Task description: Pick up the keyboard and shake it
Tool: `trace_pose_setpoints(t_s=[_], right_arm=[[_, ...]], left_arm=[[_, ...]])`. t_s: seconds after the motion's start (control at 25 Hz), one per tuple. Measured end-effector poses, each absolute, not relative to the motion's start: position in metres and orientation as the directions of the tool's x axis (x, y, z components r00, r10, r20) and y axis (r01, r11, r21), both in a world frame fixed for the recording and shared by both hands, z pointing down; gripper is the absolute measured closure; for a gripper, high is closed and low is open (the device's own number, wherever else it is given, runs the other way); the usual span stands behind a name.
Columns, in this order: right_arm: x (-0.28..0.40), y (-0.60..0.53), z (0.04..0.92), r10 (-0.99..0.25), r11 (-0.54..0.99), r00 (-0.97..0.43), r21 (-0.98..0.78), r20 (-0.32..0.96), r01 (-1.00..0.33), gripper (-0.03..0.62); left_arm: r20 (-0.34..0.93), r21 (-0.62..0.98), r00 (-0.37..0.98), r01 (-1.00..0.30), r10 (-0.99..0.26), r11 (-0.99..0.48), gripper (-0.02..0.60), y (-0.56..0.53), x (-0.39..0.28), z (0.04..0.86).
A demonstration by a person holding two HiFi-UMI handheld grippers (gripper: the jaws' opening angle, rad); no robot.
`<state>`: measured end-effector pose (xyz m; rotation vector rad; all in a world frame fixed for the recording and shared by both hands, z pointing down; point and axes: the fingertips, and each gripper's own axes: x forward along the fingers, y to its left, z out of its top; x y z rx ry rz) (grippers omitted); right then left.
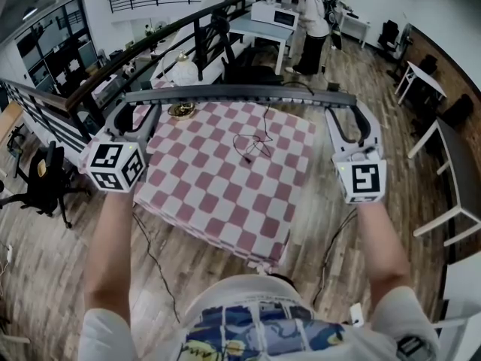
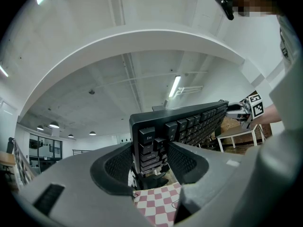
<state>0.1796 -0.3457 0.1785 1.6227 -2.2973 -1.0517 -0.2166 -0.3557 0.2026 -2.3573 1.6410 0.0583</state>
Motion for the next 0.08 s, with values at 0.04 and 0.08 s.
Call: trace_pose_setpoints(t_s=[0.04,0.08], right_arm=[[0.1799,-0.3464,0.1792,-0.872,0.175,-0.409,0.607,-0.271,-0.775,0.404],[0.1803,-0.3471,0.1800,-0.872,0.176,-0.408,0.605,-0.270,-0.776,0.404]], left_arm=[[-0.183,-0.195,0.359,-0.926,-0.915,-0.325,0.361,-0.3567,-0.2162,0.2033],[-0.182,-0.194,0.361,-0.925,-0.915,-0.326,0.360,-0.3578,-0.2157,0.2041]])
